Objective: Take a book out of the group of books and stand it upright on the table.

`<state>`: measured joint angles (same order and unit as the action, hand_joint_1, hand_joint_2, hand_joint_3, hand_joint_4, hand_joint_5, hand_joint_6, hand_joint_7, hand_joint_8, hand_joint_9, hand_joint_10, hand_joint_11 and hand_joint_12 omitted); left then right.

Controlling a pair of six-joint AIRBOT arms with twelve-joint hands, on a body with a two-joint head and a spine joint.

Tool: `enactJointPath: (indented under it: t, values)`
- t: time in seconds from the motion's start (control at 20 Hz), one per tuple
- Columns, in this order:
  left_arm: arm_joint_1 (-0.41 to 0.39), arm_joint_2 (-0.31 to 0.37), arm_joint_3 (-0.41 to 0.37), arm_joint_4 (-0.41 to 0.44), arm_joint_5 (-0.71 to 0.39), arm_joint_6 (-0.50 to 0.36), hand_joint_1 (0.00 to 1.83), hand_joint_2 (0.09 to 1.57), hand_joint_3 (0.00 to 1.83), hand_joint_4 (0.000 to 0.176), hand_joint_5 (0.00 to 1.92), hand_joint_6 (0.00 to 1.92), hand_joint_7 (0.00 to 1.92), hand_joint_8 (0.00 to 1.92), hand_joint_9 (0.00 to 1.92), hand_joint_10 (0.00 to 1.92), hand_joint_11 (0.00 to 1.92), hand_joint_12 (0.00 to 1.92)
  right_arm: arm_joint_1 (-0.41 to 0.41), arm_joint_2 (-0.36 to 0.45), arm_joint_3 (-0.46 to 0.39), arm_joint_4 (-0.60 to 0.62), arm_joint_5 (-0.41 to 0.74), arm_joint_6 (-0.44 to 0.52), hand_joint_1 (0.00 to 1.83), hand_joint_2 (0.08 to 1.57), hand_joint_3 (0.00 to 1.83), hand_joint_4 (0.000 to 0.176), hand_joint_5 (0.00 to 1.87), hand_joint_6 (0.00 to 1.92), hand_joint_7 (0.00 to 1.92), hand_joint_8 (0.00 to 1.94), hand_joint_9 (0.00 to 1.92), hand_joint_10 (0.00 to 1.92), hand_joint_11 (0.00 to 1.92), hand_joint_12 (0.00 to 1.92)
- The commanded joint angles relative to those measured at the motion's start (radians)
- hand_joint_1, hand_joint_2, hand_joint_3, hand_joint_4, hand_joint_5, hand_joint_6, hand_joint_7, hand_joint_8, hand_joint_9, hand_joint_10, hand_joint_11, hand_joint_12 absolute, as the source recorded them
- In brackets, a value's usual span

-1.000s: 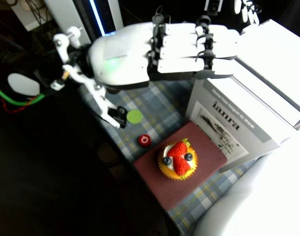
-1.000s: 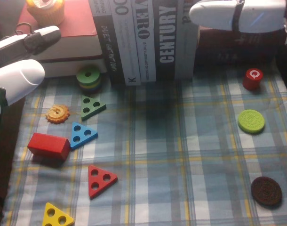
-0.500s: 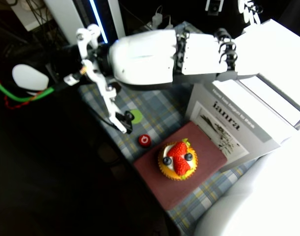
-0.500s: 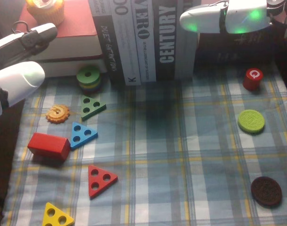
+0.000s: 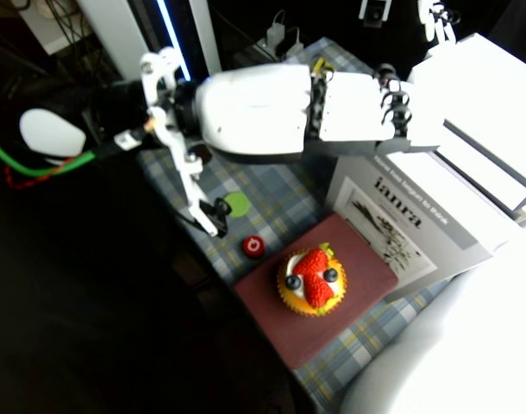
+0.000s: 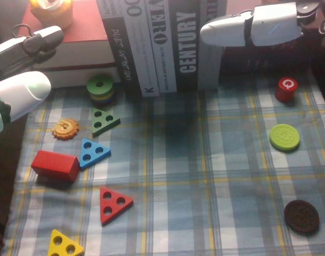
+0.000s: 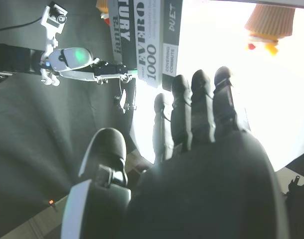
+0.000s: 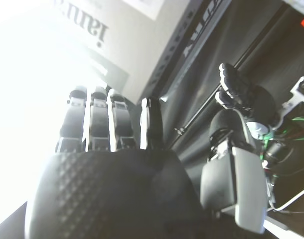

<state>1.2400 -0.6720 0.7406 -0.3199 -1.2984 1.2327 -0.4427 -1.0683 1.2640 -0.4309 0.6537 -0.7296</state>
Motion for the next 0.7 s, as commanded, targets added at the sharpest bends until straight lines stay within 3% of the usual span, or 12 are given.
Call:
enactJointPath:
  t: [0.0,0.1,0.3,0.5,0.65]
  values:
    - [-0.01,-0.004,0.002,0.003,-0.133,-0.01,0.14,1.38,0.0,0.114,0.26,0.0,0.27,0.0,0.15,0.0,0.0,0.0,0.012,0.006,-0.011,0.008,0.076,0.002,0.0,1.09,0.0,0.176,0.27,0.01,0.0,0.0,0.0,0.0,0.0,0.0]
    - [-0.01,-0.004,0.001,0.002,-0.135,-0.011,0.16,1.39,0.0,0.107,0.27,0.0,0.27,0.0,0.15,0.0,0.03,0.01,0.012,0.016,-0.03,-0.003,0.076,0.002,0.0,1.1,0.0,0.176,0.27,0.01,0.0,0.0,0.0,0.0,0.0,0.0]
    - [-0.009,-0.004,-0.001,0.0,-0.138,-0.012,0.13,1.4,0.0,0.115,0.27,0.0,0.27,0.0,0.15,0.0,0.05,0.03,0.011,0.032,-0.067,-0.017,0.079,0.002,0.0,1.08,0.0,0.176,0.29,0.01,0.0,0.0,0.0,0.0,0.0,0.0]
    - [-0.003,-0.003,-0.005,-0.003,-0.147,-0.015,0.14,1.4,0.0,0.101,0.28,0.0,0.27,0.0,0.16,0.0,0.04,0.04,-0.013,0.083,-0.115,-0.026,0.109,0.002,0.0,1.09,0.0,0.176,0.32,0.02,0.0,0.0,0.0,0.0,0.0,0.0]
    - [0.006,-0.001,-0.008,-0.005,-0.153,-0.017,0.14,1.41,0.0,0.106,0.28,0.0,0.27,0.0,0.16,0.0,0.05,0.04,-0.043,0.111,-0.144,-0.02,0.154,0.002,0.0,1.12,0.0,0.176,0.36,0.01,0.0,0.0,0.0,0.0,0.0,0.0]
